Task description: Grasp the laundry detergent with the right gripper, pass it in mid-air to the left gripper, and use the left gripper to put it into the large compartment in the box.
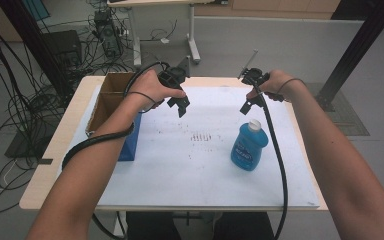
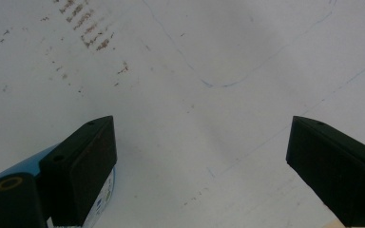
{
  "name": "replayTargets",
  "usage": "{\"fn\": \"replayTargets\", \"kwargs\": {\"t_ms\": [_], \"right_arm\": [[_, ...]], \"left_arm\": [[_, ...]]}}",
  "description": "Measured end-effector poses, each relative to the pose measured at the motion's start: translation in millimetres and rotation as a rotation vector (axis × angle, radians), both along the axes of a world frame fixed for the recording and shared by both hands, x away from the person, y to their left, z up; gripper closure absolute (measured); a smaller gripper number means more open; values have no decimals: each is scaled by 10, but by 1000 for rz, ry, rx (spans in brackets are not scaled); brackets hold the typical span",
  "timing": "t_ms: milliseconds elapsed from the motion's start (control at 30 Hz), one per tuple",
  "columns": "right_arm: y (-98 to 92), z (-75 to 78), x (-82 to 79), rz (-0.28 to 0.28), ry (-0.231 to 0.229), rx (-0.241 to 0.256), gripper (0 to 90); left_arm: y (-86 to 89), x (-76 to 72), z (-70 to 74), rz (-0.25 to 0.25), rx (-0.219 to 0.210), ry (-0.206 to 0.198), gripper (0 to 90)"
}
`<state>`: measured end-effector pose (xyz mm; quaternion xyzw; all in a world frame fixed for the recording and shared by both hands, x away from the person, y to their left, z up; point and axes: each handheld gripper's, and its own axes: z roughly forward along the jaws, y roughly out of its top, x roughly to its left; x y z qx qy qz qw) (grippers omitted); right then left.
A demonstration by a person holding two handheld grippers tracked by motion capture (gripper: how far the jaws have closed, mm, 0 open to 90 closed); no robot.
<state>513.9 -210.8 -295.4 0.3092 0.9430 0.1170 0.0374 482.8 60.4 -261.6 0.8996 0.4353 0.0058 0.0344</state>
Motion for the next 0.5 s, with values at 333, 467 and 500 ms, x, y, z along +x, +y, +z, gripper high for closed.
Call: {"fn": "replayTargets", "kwargs": {"t_ms": [333,467,500], "right_arm": [[-18,45,-22,-6,-12,-5,94],[-45,60,-26,-12,-22,-5,94],[-72,67,-36,-25,-21,6,96]], "left_arm": [[7,-3,23,-2,10,7,112],[30,-14,38,3,2,8,111],[44,-27,49,9,-2,2,111]]}}
